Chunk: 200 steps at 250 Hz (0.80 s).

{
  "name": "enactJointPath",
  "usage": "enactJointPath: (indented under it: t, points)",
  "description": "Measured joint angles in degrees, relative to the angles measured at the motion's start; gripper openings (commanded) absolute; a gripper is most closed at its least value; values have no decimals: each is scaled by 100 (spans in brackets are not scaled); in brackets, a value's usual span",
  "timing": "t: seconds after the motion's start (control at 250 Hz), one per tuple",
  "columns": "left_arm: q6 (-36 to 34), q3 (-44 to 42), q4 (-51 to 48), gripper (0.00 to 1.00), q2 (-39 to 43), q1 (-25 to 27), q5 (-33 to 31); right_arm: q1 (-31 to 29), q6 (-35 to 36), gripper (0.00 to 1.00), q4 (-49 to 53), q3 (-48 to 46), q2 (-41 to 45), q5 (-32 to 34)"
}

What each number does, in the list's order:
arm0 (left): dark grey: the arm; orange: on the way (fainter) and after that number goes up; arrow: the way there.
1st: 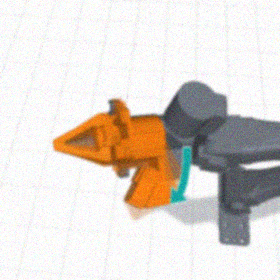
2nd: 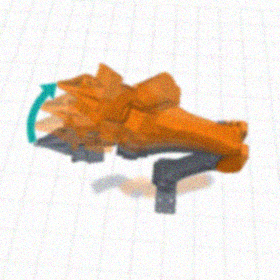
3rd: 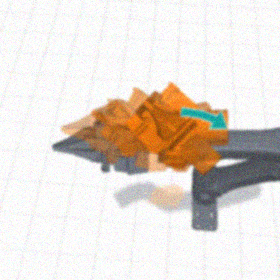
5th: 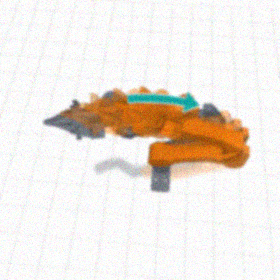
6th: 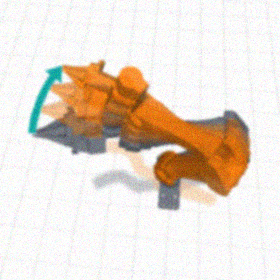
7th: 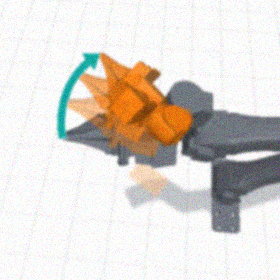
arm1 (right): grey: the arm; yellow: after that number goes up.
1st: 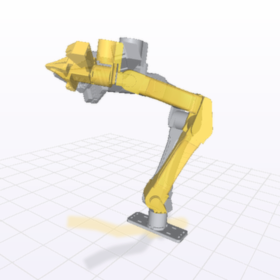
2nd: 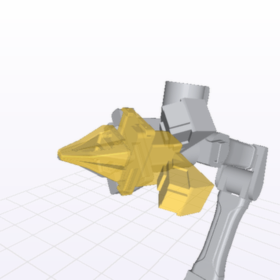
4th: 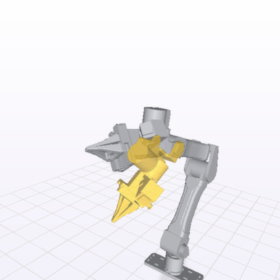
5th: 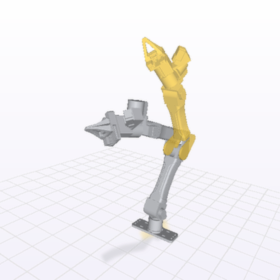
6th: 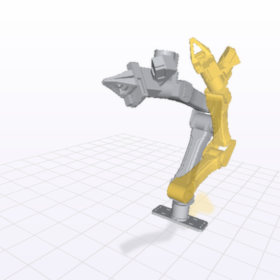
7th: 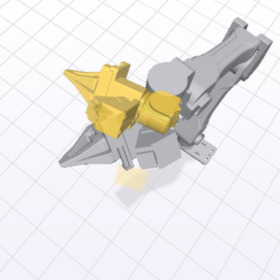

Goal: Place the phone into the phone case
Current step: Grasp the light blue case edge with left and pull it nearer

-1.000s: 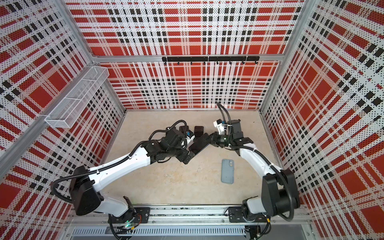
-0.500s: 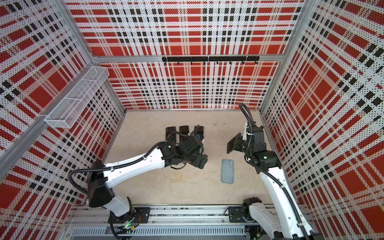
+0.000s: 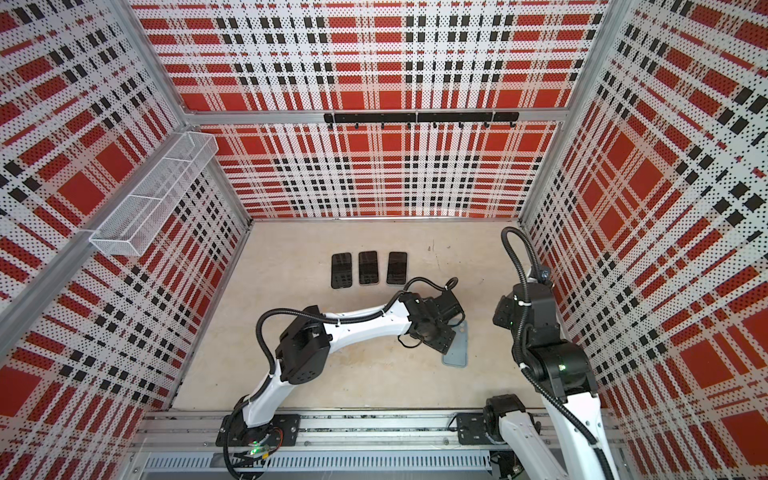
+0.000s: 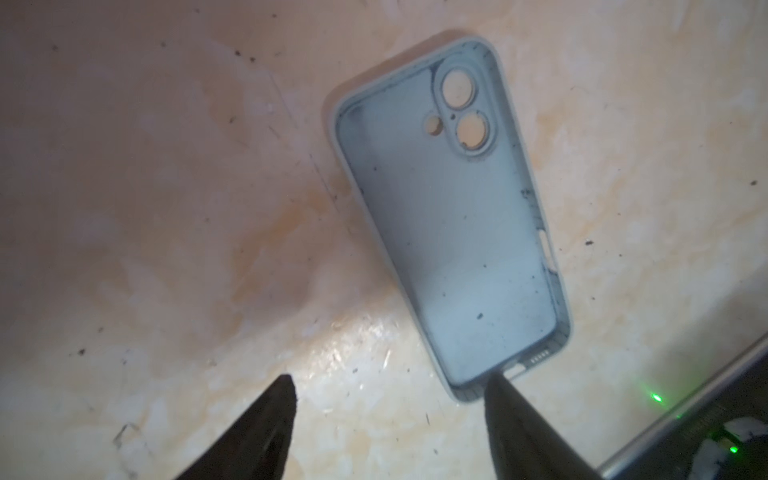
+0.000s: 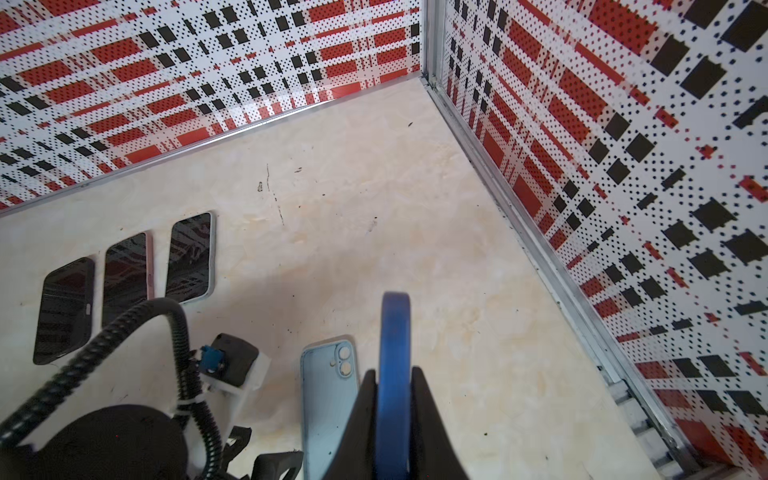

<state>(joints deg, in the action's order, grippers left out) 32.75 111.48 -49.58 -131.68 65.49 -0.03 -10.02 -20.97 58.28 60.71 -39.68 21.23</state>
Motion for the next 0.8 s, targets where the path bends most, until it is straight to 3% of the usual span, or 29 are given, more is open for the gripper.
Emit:
enactJointPath:
  t: [0.272, 0.564, 0.8]
  points:
    - [-105, 951, -341, 43, -756, 20, -138, 0, 4, 0, 76, 2, 0, 11]
    - [-221, 1008, -494, 11, -901, 28, -286, 0, 39, 0, 149, 24, 0, 55]
    - [-385, 835, -391, 4, -809, 20, -487, 0, 42, 0, 199, 48, 20, 92]
